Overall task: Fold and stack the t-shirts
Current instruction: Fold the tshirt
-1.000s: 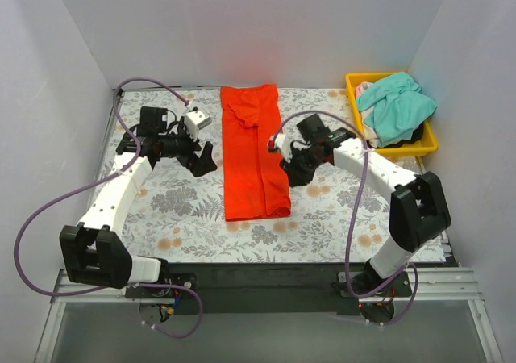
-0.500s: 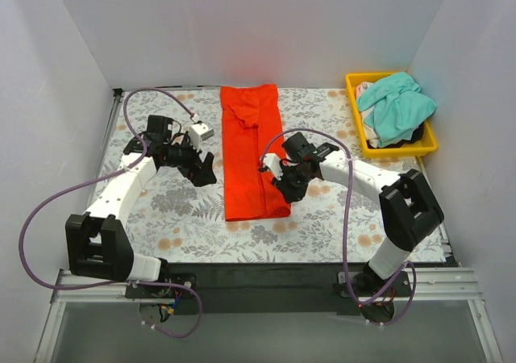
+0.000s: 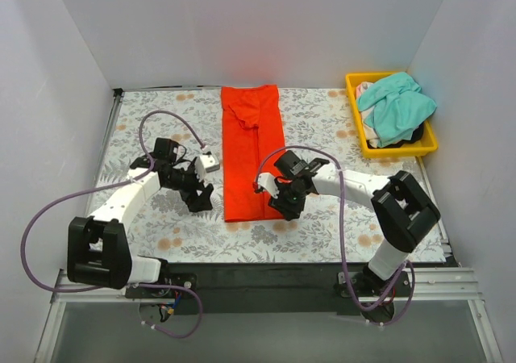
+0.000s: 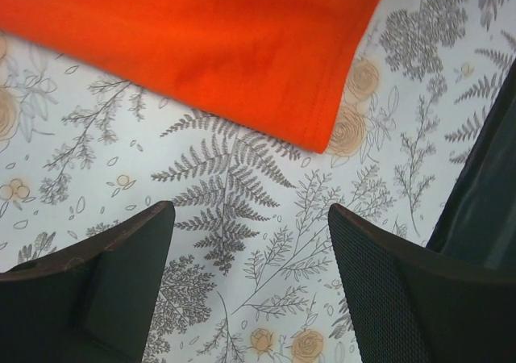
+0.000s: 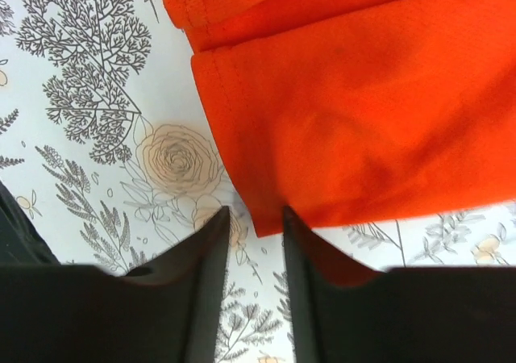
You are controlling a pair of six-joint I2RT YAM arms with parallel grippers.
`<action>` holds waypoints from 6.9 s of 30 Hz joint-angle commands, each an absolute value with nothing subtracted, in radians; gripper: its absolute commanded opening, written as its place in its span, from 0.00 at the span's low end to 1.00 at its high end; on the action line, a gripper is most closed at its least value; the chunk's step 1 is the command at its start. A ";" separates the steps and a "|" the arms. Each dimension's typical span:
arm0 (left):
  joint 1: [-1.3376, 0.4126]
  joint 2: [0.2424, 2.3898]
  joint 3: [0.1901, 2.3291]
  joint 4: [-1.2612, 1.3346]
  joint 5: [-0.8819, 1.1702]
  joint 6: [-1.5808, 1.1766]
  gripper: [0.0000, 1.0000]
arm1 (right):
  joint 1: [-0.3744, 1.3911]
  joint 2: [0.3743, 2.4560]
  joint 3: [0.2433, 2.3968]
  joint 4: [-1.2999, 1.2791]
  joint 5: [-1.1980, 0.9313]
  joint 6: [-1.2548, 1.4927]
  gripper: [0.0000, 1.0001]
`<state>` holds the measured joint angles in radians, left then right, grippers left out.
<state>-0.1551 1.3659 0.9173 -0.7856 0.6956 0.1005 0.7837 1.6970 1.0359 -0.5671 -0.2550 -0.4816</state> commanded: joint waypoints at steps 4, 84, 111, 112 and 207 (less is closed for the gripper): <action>-0.182 1.223 0.802 -0.796 0.810 0.477 0.79 | 0.770 1.461 1.066 -0.589 -0.248 -0.688 0.53; -0.250 1.643 1.221 -0.428 0.778 0.302 0.00 | 0.572 1.696 1.403 -0.491 -0.388 -1.089 0.01; -0.216 2.052 1.433 -0.219 0.657 0.285 0.05 | 0.486 2.192 1.779 -0.471 -0.333 -1.206 0.04; -0.215 2.060 1.437 -0.210 0.650 0.263 0.11 | 0.486 2.206 1.785 -0.462 -0.327 -1.201 0.08; -0.511 1.270 0.531 -0.304 0.532 0.222 0.53 | 0.744 1.480 0.795 -0.311 -0.302 -1.141 0.43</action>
<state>-0.5049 1.2625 0.5423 -0.3401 0.5388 0.2127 0.7403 1.5166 0.8200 -0.3134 -0.3149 -1.1137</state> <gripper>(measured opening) 0.538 0.425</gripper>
